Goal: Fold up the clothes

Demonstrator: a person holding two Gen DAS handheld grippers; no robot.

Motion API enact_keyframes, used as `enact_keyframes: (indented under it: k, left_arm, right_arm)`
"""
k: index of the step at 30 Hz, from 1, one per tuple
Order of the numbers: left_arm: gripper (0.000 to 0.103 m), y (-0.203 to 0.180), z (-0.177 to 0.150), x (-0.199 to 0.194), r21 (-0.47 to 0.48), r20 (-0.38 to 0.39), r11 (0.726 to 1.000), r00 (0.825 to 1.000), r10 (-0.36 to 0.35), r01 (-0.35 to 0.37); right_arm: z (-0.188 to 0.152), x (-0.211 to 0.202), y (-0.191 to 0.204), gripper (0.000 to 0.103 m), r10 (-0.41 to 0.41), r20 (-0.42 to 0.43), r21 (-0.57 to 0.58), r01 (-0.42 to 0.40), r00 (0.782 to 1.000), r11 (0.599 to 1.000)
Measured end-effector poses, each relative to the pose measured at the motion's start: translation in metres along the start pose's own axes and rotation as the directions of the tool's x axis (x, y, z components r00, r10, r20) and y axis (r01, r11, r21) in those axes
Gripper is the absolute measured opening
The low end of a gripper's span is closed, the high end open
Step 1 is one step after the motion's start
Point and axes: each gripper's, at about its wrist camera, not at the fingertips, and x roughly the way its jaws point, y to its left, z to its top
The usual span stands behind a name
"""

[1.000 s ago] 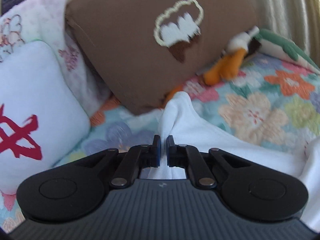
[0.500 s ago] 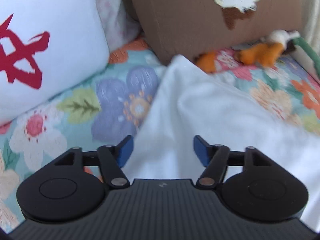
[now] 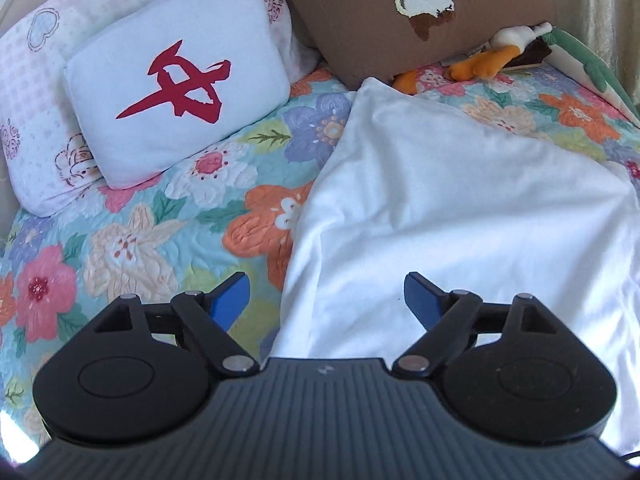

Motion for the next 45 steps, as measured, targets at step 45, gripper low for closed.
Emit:
enact_keyframes:
  k: [45]
  left_arm:
    - [0.096,-0.097,-0.177,-0.160,0.229,-0.007,0.885,0.910,-0.415,0.406]
  right_arm:
    - [-0.223,-0.138,0.013,0.079,-0.017,-0.152,-0.568,-0.073,0.988,0.820]
